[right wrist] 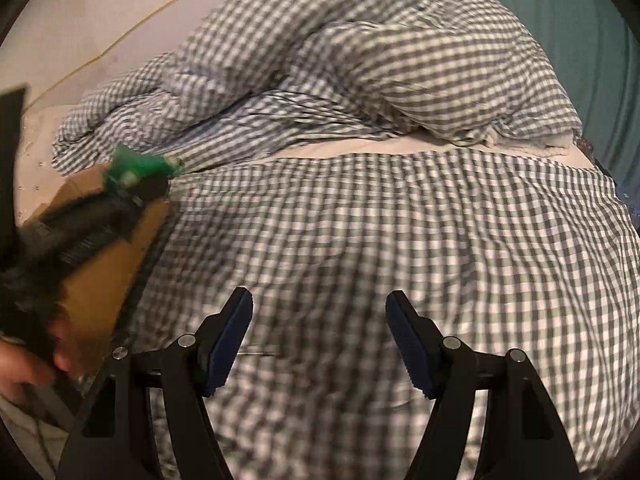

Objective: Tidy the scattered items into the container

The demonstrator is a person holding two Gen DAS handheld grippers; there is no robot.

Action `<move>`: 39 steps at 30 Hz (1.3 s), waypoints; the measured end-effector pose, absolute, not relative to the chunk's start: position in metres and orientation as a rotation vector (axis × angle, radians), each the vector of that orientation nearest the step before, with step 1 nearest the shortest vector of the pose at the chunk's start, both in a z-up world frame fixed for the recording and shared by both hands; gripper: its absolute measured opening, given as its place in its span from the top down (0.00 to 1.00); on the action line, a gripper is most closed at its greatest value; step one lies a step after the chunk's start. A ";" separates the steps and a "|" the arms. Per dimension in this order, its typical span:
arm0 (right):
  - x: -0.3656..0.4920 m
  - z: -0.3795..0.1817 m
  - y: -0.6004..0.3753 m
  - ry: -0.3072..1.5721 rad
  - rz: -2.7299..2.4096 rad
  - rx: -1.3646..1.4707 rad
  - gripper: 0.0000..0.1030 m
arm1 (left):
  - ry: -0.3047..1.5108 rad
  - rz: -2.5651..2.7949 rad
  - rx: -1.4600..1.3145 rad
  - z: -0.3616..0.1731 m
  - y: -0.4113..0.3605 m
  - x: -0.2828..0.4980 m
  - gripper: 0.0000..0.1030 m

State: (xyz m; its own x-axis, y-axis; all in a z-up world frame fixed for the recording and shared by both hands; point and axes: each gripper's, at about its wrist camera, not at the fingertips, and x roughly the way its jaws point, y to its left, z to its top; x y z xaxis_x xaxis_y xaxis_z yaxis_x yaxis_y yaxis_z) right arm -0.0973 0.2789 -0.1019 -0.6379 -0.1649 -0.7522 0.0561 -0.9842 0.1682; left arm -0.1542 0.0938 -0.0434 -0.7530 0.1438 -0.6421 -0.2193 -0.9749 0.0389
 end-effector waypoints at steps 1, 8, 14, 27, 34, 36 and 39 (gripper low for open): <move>-0.094 -0.099 0.270 -0.195 -2.723 1.263 0.33 | 0.164 2.784 -0.986 -0.033 0.082 -0.149 0.71; -0.075 -0.067 0.204 -0.129 -2.687 1.181 0.33 | 0.126 2.917 -0.987 0.001 -0.008 -0.114 0.70; -0.061 -0.049 0.168 -0.070 -2.700 1.151 0.33 | 0.069 2.956 -1.126 -0.022 -0.070 -0.094 0.70; -0.037 -0.040 0.160 0.014 -2.863 1.181 0.33 | -0.069 3.001 -1.134 -0.046 -0.096 -0.065 0.00; -0.023 -0.043 0.179 -0.161 -2.855 1.187 0.32 | -0.084 2.968 -1.150 -0.038 -0.077 -0.052 0.00; -0.018 -0.045 0.182 -0.151 -2.874 1.185 0.32 | -0.070 2.968 -1.144 -0.036 -0.074 -0.049 0.00; -0.011 -0.047 0.187 -0.178 -2.867 1.186 0.30 | -0.094 2.959 -1.140 -0.036 -0.073 -0.045 0.00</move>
